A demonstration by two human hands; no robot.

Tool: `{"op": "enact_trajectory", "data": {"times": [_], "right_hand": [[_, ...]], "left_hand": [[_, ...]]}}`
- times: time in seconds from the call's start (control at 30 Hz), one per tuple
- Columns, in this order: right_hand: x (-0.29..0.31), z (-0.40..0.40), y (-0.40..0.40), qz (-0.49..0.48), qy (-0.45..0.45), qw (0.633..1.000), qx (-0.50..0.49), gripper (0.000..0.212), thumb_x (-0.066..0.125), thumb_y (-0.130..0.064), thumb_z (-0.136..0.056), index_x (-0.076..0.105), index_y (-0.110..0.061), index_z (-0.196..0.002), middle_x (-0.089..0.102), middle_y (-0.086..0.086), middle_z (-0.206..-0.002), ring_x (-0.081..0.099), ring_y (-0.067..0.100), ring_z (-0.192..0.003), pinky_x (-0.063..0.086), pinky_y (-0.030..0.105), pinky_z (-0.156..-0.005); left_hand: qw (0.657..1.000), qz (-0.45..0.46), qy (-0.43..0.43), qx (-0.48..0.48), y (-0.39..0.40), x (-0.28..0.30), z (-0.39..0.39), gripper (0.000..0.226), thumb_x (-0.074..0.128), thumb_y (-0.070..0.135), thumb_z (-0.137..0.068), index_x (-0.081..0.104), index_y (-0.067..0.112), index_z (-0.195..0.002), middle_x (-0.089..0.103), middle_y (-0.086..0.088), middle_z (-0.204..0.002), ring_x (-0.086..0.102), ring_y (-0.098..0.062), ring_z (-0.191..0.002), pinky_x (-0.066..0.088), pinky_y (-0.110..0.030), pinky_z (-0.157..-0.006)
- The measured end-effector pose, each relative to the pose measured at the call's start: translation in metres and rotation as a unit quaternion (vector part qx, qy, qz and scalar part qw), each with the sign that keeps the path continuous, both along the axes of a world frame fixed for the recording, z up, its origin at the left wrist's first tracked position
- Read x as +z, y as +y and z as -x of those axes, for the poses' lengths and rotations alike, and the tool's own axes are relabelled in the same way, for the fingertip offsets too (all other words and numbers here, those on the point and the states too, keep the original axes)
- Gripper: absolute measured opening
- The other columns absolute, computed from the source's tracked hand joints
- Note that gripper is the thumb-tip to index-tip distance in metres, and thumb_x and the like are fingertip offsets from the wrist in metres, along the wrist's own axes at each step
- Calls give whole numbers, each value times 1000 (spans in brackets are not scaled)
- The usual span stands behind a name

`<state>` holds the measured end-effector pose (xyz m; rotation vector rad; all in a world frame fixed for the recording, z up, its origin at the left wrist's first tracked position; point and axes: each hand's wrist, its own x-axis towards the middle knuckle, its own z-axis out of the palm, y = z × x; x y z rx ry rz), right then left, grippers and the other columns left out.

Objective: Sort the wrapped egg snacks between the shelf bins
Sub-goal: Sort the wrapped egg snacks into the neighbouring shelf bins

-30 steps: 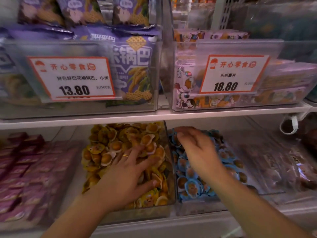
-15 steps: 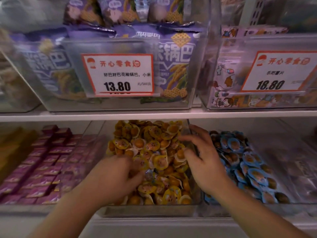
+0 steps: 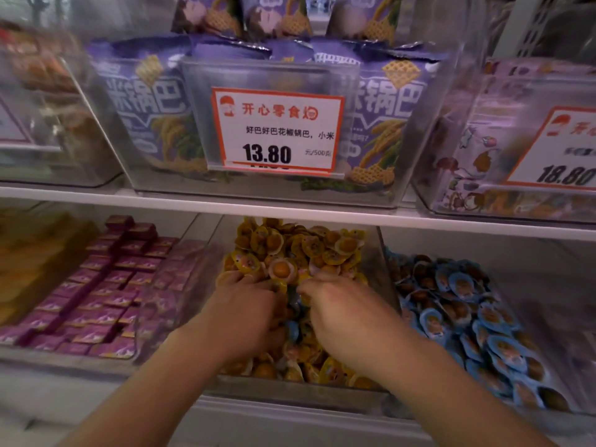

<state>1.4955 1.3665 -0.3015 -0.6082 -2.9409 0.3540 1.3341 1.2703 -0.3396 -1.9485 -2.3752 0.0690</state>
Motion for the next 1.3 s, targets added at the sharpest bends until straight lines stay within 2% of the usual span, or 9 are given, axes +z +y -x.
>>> {"op": "enact_trajectory", "data": {"times": [0.2,0.57,0.67,0.8,0.9,1.03,1.1,1.17,1.3], "right_hand": [[-32,43,14,-42,-153,986,-59,65,57,-31,-90,34,-17,-149,30,11,-155,28,32,-141,24,48,-112],[-23,36,14,-124,-168,971,-115,48,63,-39,-86,54,-27,-131,51,4,-131,48,26,-122,43,35,-89],[-8,26,17,-56,-142,983,-104,19,65,-42,-83,66,-33,-101,63,-7,-109,61,17,-102,46,29,-70],[-2,7,24,50,3,995,-82,4,70,-34,-87,67,-35,-85,56,-16,-99,55,5,-95,40,13,-78],[2,8,22,78,208,970,-102,6,72,-25,-87,73,-31,-88,58,-26,-90,54,-7,-87,35,-1,-76],[1,20,4,276,311,905,-95,14,79,-22,-82,77,-31,-92,74,-20,-87,66,-6,-88,50,11,-80],[-6,23,-9,289,264,919,-51,27,82,-28,-78,75,-35,-103,72,-20,-100,64,-5,-98,49,12,-86],[-11,25,-15,272,221,936,-13,34,80,-41,-78,71,-39,-111,69,-24,-108,61,-7,-106,46,11,-90],[-4,28,6,398,323,854,-90,12,67,-23,-92,74,-31,-99,76,-12,-95,70,3,-91,54,16,-79]], "left_hand": [[999,2,-31,6,-12,-12,-4,48,47,47,-79,64,36,-123,53,9,-127,43,-21,-125,14,-37,-118],[992,-52,-113,-17,-10,-10,-9,33,62,51,-78,58,32,-104,60,3,-115,49,-24,-119,17,-44,-118],[979,-64,-192,-33,-11,-7,-11,17,65,41,-77,50,34,-82,65,6,-95,58,-18,-102,30,-26,-87],[956,-105,-275,-8,-10,-2,-8,16,67,34,-75,51,30,-73,64,9,-79,61,-10,-77,44,-26,-65],[847,-239,-458,128,-9,13,-12,20,69,30,-71,52,28,-61,65,12,-67,62,-3,-62,48,-21,-55],[486,-273,-796,236,-14,28,-27,4,59,11,-88,62,9,-85,71,-8,-70,69,-22,-61,55,-30,-51],[369,-194,-881,224,-20,31,-30,27,53,25,-93,72,6,-97,73,-13,-87,70,-23,-68,57,-36,-57],[349,-185,-895,209,-24,30,-30,27,55,30,-93,75,11,-95,71,-11,-91,67,-19,-67,54,-32,-54],[395,-266,-841,258,-31,27,-24,19,54,11,-94,68,4,-104,66,-11,-81,57,-18,-56,39,-22,-41]]}}
